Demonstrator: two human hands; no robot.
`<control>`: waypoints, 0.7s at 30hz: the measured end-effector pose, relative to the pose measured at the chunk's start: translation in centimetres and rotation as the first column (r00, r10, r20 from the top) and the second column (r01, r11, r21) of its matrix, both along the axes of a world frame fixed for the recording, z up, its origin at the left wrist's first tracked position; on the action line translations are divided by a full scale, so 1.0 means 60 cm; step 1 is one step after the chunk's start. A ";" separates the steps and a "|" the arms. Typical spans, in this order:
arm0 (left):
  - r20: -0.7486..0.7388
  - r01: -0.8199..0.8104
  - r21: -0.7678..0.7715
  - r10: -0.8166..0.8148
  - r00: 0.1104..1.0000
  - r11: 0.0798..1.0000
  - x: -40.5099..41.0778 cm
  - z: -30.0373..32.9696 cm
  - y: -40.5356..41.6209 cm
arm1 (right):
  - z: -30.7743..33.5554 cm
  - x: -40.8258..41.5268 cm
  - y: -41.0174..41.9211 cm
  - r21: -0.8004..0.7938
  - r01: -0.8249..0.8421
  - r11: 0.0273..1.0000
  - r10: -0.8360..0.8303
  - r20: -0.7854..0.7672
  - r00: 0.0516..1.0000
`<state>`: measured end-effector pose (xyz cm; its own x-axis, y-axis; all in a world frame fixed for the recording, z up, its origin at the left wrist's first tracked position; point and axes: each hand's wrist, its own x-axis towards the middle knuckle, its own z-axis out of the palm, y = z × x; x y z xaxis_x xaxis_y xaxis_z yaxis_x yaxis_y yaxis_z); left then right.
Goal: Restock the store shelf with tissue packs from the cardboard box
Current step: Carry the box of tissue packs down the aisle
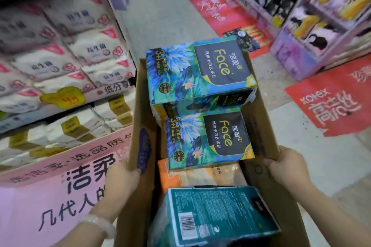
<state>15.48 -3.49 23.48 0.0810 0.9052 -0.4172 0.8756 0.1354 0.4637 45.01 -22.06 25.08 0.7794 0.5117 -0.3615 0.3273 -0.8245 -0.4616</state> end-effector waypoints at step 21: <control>0.150 0.110 0.118 -0.127 0.981 0.987 0.479 0.256 0.358 | 0.235 0.440 0.289 0.045 0.144 0.989 -0.147 0.097 0.984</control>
